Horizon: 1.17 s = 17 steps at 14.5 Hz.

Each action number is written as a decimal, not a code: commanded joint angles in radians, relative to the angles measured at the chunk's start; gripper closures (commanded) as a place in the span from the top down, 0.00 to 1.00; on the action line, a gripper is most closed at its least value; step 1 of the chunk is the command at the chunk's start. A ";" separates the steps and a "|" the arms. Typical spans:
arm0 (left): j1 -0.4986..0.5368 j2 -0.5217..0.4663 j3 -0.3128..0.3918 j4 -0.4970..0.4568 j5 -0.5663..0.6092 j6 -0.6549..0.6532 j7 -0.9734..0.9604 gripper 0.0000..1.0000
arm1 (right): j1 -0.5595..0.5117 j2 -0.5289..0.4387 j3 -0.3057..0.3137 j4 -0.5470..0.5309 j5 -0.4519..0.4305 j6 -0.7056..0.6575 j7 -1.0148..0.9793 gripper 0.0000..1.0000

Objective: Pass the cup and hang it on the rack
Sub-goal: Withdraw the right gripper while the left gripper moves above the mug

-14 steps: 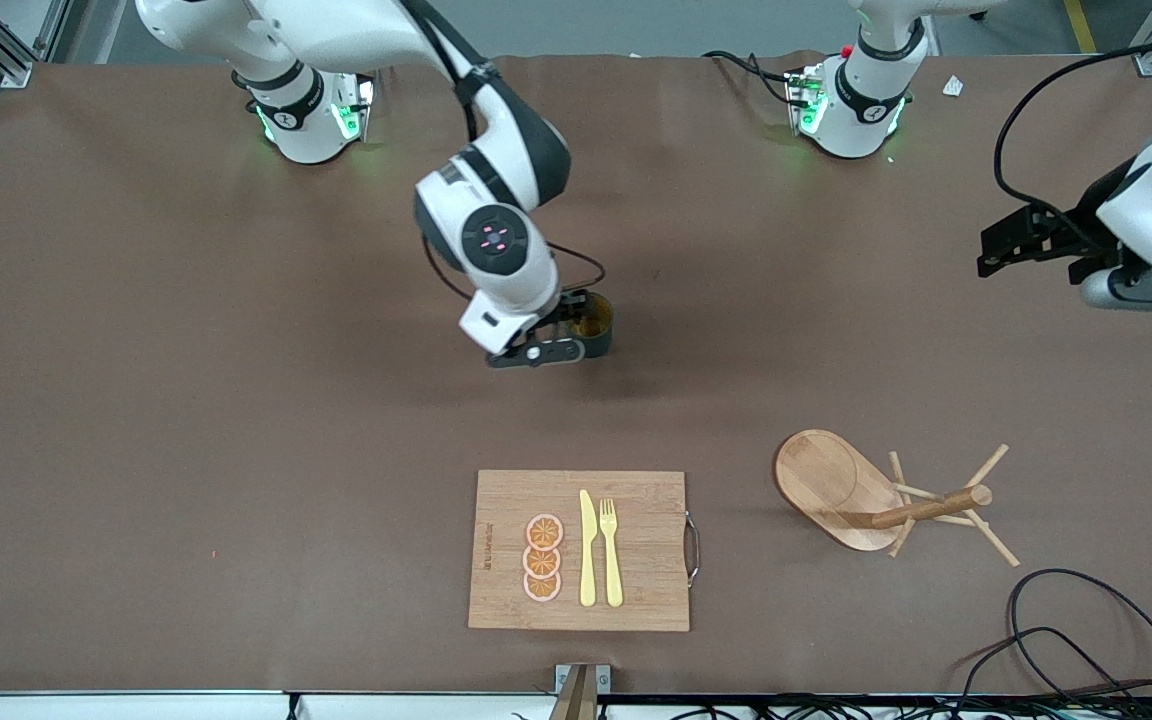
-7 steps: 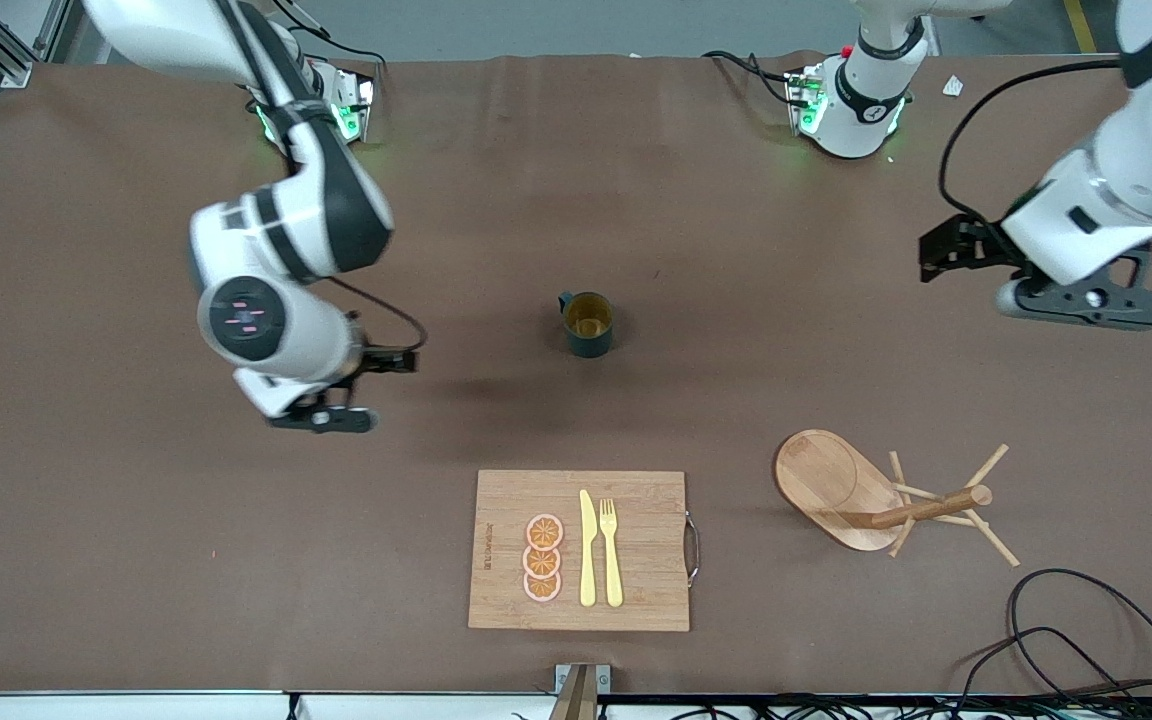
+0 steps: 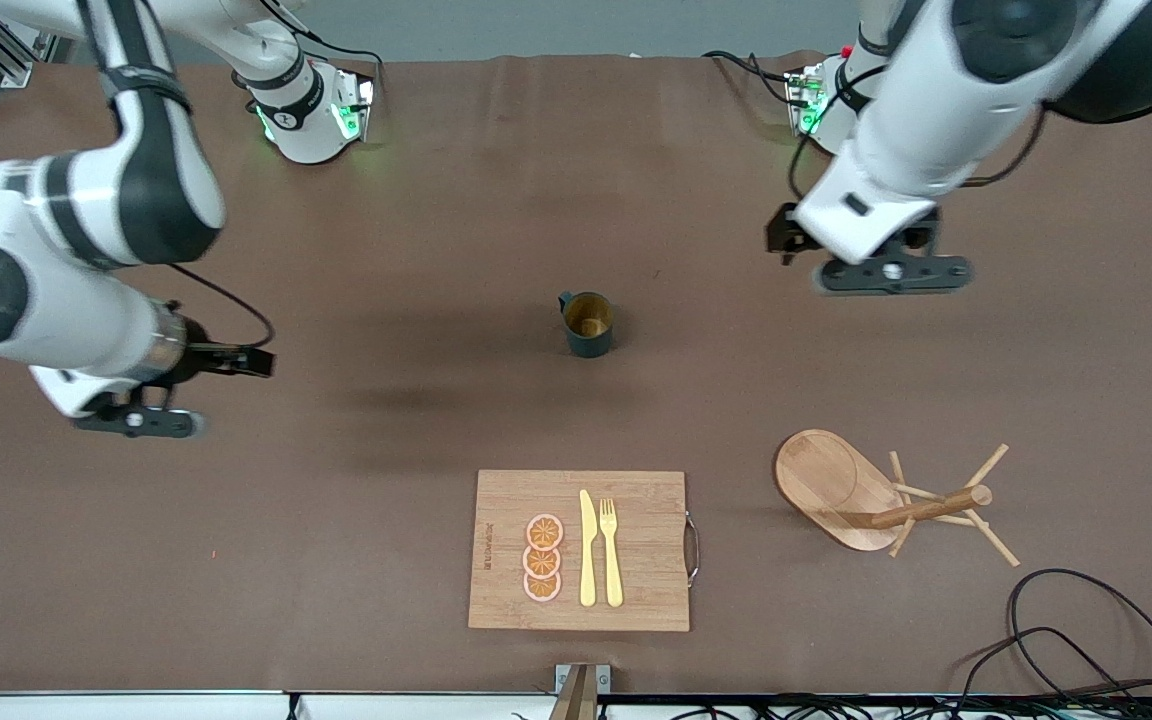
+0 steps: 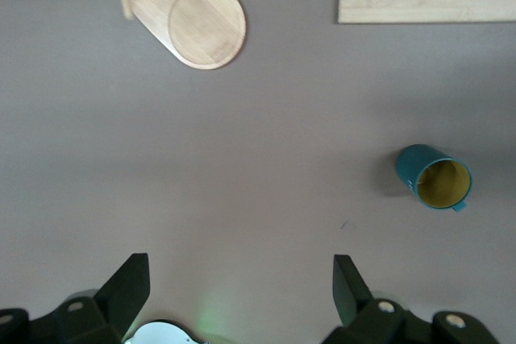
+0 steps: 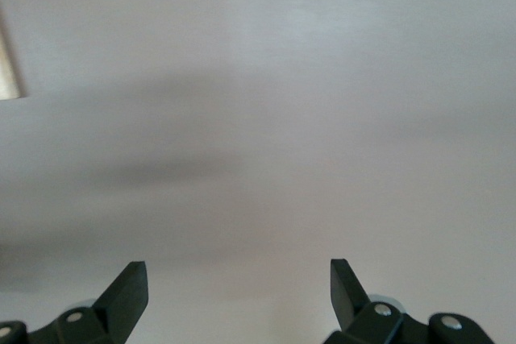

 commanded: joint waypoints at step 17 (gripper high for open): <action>-0.561 0.353 0.015 0.024 0.235 0.165 -1.162 1.00 | -0.195 -0.065 0.017 0.094 -0.029 -0.083 -0.279 1.00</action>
